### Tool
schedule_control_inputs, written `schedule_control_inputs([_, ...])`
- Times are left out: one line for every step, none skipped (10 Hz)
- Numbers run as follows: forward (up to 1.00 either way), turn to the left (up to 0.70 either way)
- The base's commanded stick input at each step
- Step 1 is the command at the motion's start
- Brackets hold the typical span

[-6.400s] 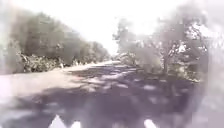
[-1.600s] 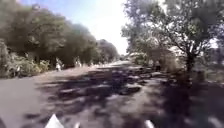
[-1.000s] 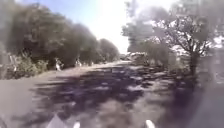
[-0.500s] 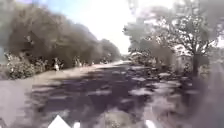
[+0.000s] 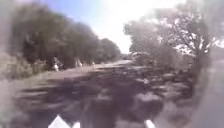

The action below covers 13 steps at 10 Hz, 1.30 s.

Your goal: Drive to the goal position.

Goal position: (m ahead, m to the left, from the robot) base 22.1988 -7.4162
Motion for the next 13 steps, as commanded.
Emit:
schedule_control_inputs([0.50,0.00])
schedule_control_inputs([0.50,0.00])
schedule_control_inputs([0.50,0.00])
schedule_control_inputs([0.50,0.00])
schedule_control_inputs([0.50,0.00])
schedule_control_inputs([0.50,-0.11])
schedule_control_inputs([0.50,-0.31])
schedule_control_inputs([0.50,-0.50])
schedule_control_inputs([0.50,-0.50])
schedule_control_inputs([0.50,-0.50])
schedule_control_inputs([0.50,-0.50])
schedule_control_inputs([0.50,-0.50])
schedule_control_inputs([0.50,-0.50])
